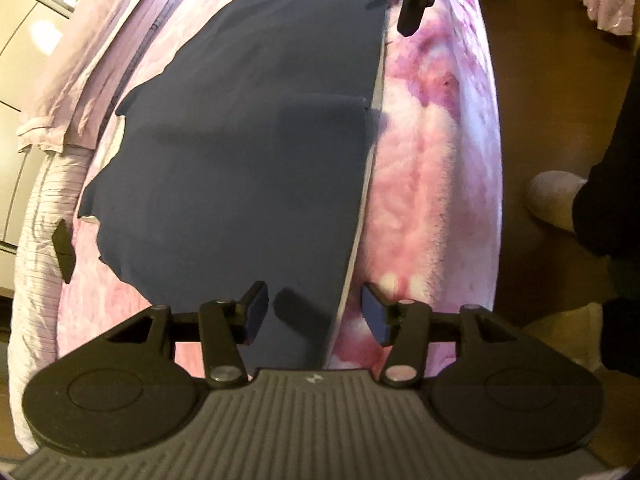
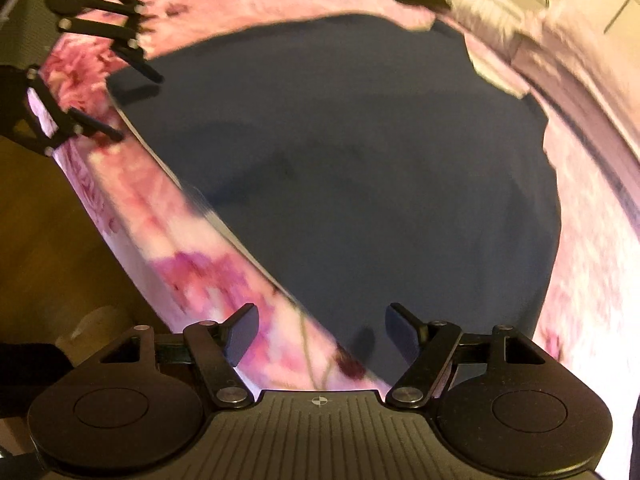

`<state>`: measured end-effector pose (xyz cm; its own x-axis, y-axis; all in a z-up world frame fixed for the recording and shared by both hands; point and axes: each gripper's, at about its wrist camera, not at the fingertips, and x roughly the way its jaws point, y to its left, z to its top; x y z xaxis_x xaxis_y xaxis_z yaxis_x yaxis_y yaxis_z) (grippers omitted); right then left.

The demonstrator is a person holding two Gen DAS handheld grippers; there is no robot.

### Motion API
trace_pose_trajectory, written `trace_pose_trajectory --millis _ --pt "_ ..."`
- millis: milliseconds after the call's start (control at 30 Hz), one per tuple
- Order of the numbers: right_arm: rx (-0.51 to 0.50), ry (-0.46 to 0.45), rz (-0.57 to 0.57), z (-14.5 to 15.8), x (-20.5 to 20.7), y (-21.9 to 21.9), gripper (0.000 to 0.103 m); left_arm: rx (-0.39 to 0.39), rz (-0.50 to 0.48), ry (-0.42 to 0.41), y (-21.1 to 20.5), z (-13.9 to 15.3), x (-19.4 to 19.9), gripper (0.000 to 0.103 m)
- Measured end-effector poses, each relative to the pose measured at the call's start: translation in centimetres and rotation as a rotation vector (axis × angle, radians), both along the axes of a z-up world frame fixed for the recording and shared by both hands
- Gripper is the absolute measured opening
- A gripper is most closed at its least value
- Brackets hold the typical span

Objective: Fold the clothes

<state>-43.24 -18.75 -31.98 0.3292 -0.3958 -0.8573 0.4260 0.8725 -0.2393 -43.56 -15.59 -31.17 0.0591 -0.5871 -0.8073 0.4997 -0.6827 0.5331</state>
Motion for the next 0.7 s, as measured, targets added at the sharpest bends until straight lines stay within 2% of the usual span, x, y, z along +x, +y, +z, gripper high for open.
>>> trace_pose_trajectory --millis 33,67,100,167,267,333,367,500,600,700 --pt "-0.014 -0.019 0.014 0.0 0.2 0.4 0.073 -0.004 0.002 -0.008 0.0 -0.1 -0.2 0.045" --pt "-0.026 -0.038 0.03 0.0 0.5 0.8 0.073 -0.017 0.005 -0.012 0.0 -0.2 -0.4 0.039" --pt "-0.039 -0.047 0.045 -0.2 0.9 1.4 0.073 -0.032 0.008 -0.015 0.1 -0.2 -0.6 0.024" --pt "-0.071 -0.049 0.085 -0.5 2.1 2.3 0.073 -0.045 0.042 -0.01 -0.3 -0.2 -0.8 0.013" --pt "-0.133 -0.053 0.138 -1.4 4.1 3.9 0.073 -0.034 0.081 0.017 -1.4 -0.1 -0.5 0.012" --pt "-0.181 -0.059 0.167 -2.1 5.6 4.7 0.073 -0.033 0.104 0.047 -1.8 0.3 -0.2 0.007" --pt "-0.205 -0.062 0.181 -2.5 6.4 5.0 0.073 -0.04 0.13 0.076 -2.0 0.9 0.3 0.003" --pt "-0.295 -0.057 0.234 -4.2 9.1 6.0 0.073 -0.059 0.206 0.178 -2.6 3.4 2.4 0.003" --pt "-0.357 -0.044 0.251 -5.1 8.7 5.7 0.074 -0.057 0.202 0.205 -2.5 4.5 2.9 0.003" --pt "-0.431 0.031 0.206 -5.7 6.1 4.3 0.073 -0.052 0.187 0.208 -2.4 4.8 2.9 0.003"
